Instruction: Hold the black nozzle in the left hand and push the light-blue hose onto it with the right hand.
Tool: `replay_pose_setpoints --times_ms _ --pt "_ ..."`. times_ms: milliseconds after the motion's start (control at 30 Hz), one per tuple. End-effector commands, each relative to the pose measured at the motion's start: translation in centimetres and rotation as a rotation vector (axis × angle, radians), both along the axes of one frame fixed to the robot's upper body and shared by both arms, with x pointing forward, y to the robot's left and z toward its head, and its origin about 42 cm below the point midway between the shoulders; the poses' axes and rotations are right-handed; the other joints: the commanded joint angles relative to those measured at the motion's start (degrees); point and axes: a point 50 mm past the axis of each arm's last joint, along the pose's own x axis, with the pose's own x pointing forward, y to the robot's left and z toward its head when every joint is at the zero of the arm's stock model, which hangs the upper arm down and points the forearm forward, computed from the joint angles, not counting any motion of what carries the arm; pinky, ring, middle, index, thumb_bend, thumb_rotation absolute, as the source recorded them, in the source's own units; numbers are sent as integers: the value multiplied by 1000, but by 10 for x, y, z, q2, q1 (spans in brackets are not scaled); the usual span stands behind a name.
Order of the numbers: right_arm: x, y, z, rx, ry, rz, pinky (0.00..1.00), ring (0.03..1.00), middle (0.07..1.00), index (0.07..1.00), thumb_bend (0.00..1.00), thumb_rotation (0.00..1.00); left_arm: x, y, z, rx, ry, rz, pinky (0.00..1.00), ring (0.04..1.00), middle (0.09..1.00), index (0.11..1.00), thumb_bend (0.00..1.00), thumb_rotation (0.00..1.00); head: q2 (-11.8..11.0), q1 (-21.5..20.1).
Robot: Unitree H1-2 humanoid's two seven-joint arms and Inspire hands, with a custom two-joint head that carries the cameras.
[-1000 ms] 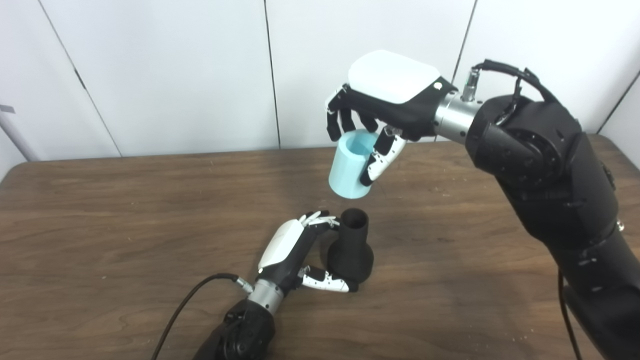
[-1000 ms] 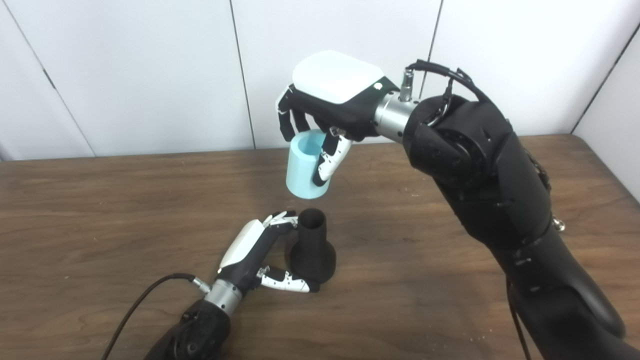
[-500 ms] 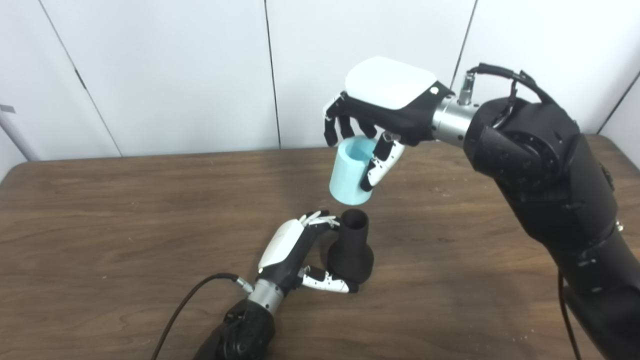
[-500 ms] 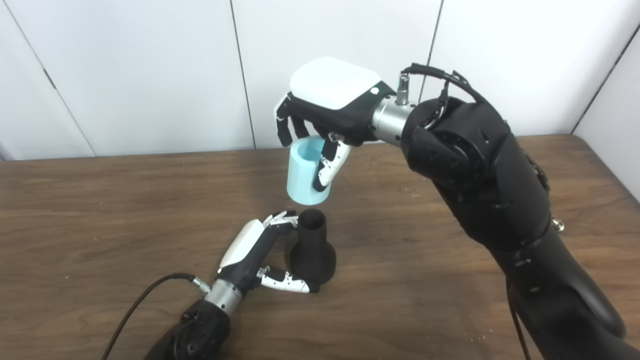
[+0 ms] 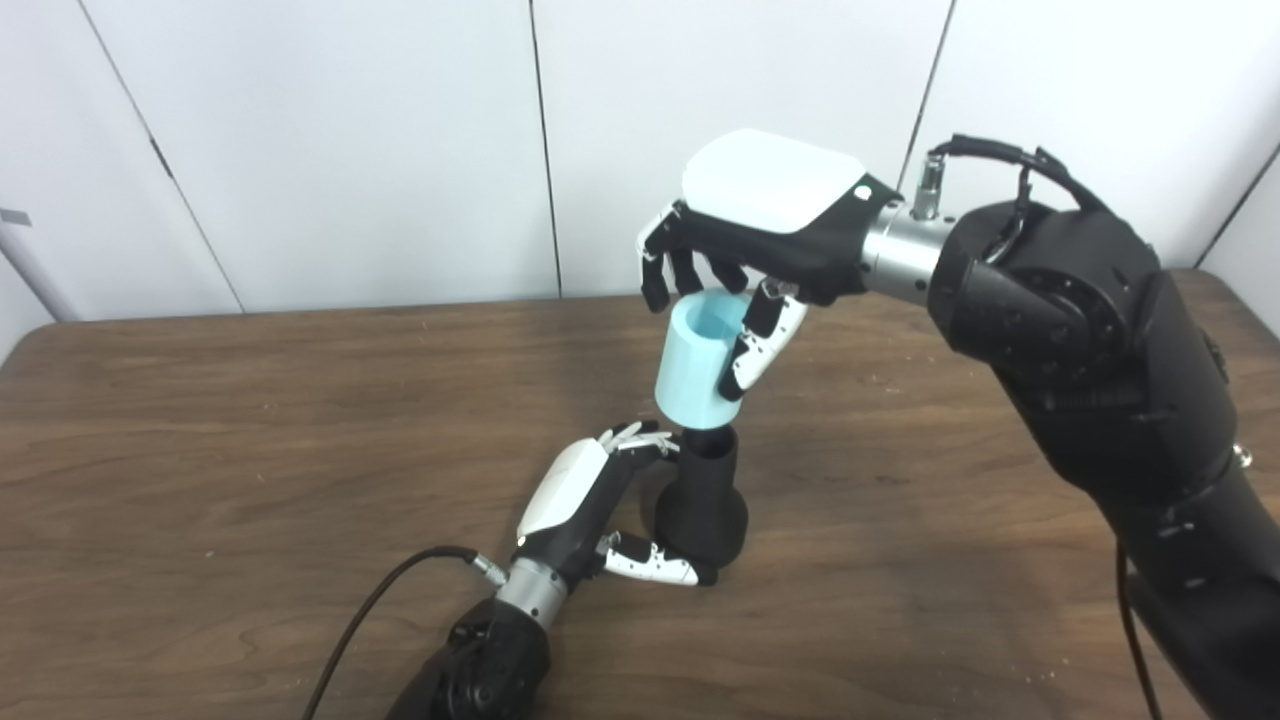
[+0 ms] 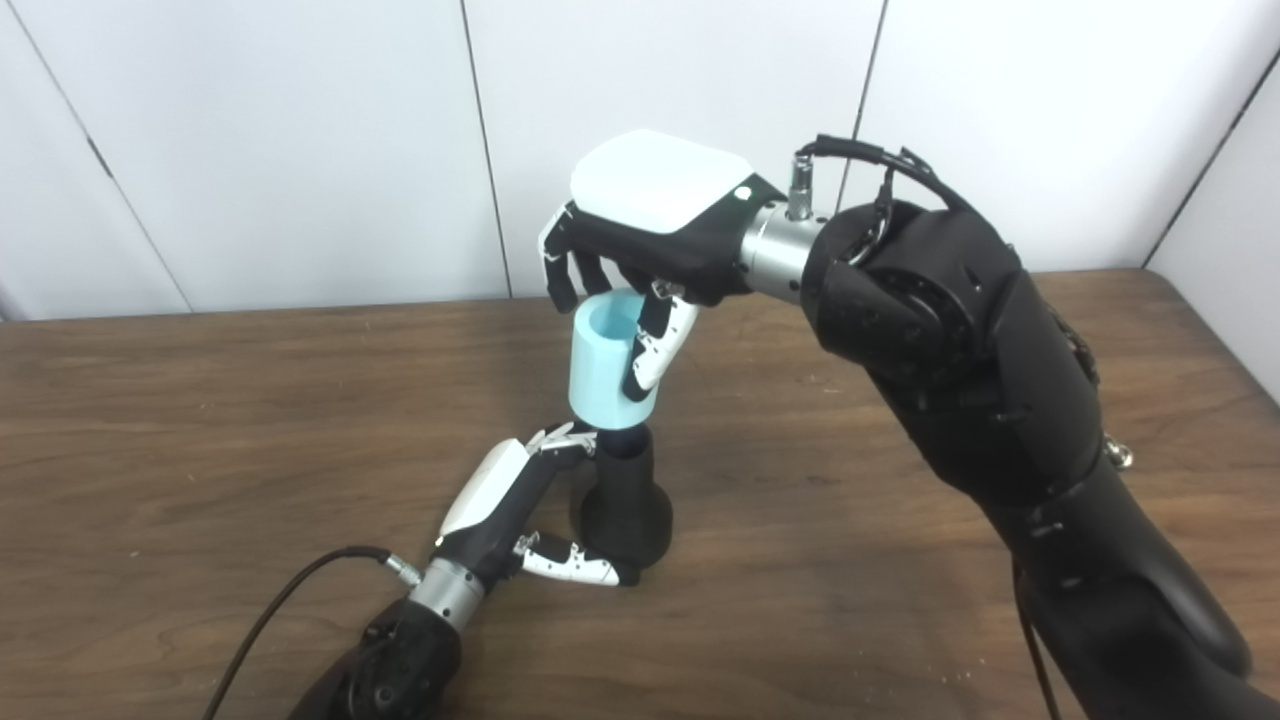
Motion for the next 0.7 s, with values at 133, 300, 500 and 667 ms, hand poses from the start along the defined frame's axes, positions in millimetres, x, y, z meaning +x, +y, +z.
replay_pose_setpoints --times_ms 133,300,500,667 --pt "-8 0 21 -7 -63 8 145 372 498 483 517 0 -13 12 -30 90 100 22 1000 940 807 485 521 73 0 0" --pt "-7 0 22 -21 -53 4 159 327 452 540 506 0 -13 12 -30 91 99 22 1000 940 807 485 521 73 1 0" --pt "-7 0 22 -31 -47 1 178 333 462 543 507 0 -13 12 -30 91 98 22 1000 940 807 485 521 73 1 0" --pt "-6 2 17 -75 -18 -20 211 340 474 543 507 0 -14 12 -29 93 98 21 1000 940 807 485 521 73 3 0"
